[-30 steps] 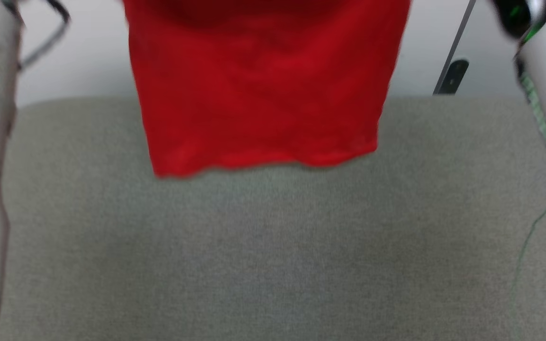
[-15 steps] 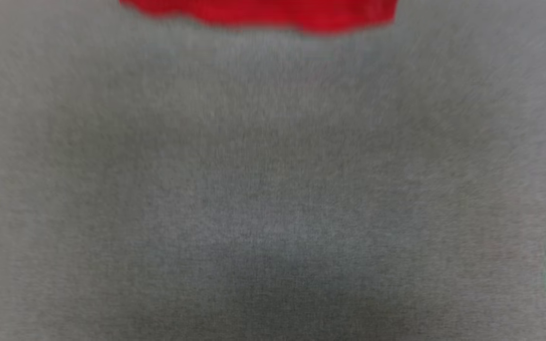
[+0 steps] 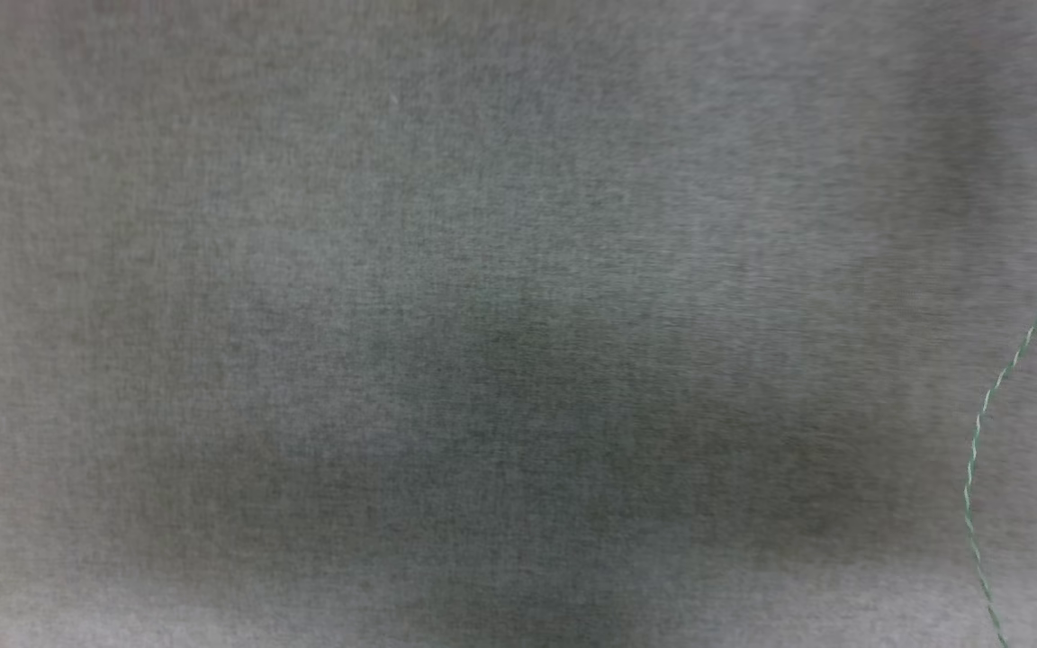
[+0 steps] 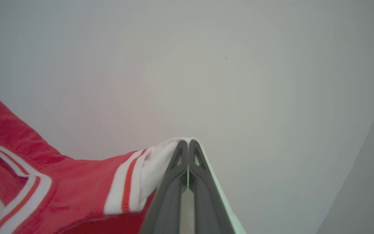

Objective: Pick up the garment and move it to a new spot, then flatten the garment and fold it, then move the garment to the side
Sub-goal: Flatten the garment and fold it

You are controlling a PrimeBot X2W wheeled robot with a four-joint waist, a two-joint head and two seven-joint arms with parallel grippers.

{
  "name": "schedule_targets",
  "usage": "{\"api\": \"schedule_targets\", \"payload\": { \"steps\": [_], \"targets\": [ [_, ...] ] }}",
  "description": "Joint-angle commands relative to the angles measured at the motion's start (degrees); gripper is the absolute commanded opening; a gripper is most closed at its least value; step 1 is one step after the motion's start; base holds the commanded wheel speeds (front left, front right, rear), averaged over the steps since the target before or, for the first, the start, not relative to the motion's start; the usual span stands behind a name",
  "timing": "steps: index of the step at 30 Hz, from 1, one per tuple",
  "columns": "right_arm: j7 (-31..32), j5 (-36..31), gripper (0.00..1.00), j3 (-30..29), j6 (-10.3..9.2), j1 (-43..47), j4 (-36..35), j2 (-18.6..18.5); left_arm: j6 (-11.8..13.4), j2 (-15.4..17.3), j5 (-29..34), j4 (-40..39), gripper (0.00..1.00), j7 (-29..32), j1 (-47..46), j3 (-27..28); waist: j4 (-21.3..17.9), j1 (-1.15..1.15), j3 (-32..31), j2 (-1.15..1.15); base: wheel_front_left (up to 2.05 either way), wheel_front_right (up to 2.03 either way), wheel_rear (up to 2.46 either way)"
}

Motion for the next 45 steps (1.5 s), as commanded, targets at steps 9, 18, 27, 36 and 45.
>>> {"api": "schedule_targets", "payload": {
  "steps": [9,18,27,36,45],
  "targets": [
    [0.0,5.0,0.00,3.8,-0.06,5.3,9.1,0.9,-1.7,0.2,-3.1,5.6,0.00,-0.9,9.8,-0.3,2.5,0.00,-2.5,0.00,0.00,0.00,0.00],
    [4.0,18.4,0.00,14.8,-0.06,11.4,20.2,1.7,-1.9,1.1,-5.9,7.0,0.00,4.3,23.9,-2.2,2.9,0.00,-13.1,0.00,0.00,0.00,0.00],
    [18.2,38.9,0.00,30.9,-0.06,27.9,9.9,-3.8,-1.9,3.3,-10.3,2.9,0.00,8.1,40.0,-5.2,3.3,0.00,-23.5,0.00,0.00,0.00,0.00],
    [27.1,53.9,0.00,39.5,-0.06,46.7,-10.7,-17.5,-1.9,7.5,-14.4,-4.6,0.00,9.4,56.3,-7.9,3.3,0.00,-30.2,0.00,0.00,0.00,0.00],
    [38.5,59.9,0.00,36.9,-0.06,63.1,-26.1,-27.4,-0.3,11.4,-18.0,-16.6,0.00,11.0,73.4,-8.0,4.4,0.00,-33.6,0.00,0.00,0.00,0.00]
  ]
}}
